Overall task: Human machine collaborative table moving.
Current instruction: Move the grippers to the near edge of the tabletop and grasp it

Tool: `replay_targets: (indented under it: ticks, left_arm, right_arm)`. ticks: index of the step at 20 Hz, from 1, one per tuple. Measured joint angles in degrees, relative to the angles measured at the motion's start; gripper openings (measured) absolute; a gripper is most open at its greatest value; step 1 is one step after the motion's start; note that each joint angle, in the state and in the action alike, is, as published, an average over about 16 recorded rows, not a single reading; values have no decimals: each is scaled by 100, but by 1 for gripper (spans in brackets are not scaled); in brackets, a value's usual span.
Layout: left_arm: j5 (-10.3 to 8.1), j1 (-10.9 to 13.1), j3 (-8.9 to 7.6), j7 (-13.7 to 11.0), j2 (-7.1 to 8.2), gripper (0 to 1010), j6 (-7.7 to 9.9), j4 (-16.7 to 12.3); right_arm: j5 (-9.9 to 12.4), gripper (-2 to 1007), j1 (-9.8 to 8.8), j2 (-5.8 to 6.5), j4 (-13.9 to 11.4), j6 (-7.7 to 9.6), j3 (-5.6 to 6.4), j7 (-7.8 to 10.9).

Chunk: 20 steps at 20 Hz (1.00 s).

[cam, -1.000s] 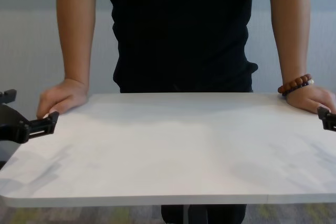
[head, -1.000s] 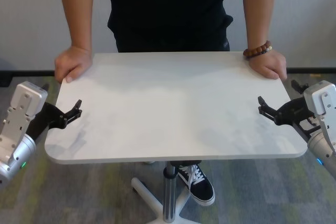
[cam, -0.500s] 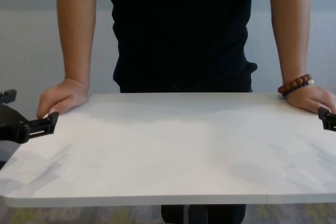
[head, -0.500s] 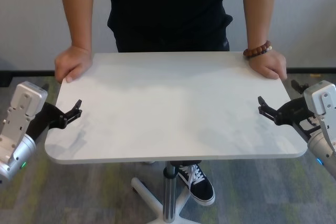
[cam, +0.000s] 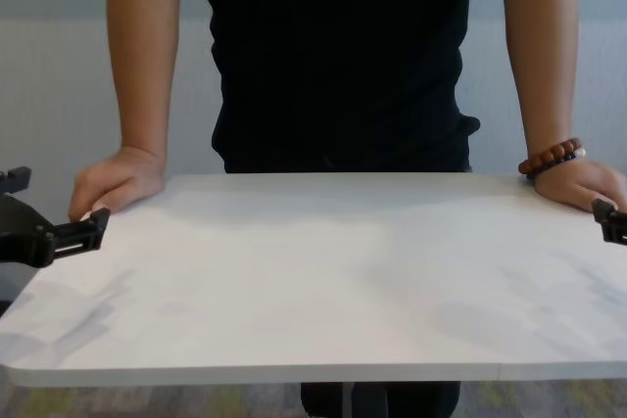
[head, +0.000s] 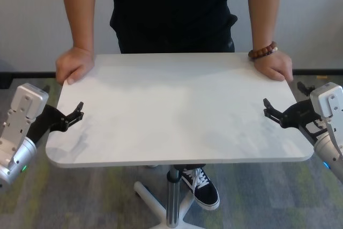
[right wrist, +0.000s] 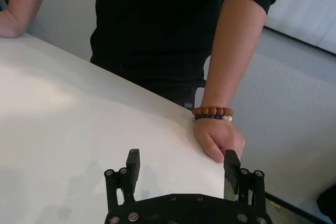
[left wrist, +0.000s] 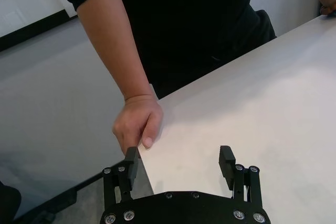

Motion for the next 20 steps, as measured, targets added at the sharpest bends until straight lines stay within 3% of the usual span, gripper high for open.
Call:
replay_targets:
  ticks: [6, 11, 16, 20]
  left_arm:
    - [104, 50, 10, 15, 22, 1000, -5, -71]
    - [290, 276, -30, 102, 158, 1000, -95, -294]
    - [569, 769, -171, 288, 476, 1000, -260, -741]
    - [799, 1361, -373, 503, 857, 1000, -448, -1212]
  right_arm:
    - [-52, 1000, -60, 22, -120, 45, 6, -43]
    - [-204, 1000, -244, 81, -438, 199, 11, -170]
    - [-515, 1000, -554, 195, -974, 532, -20, -375]
    - [-904, 1000, -863, 329, -1498, 963, -108, -565]
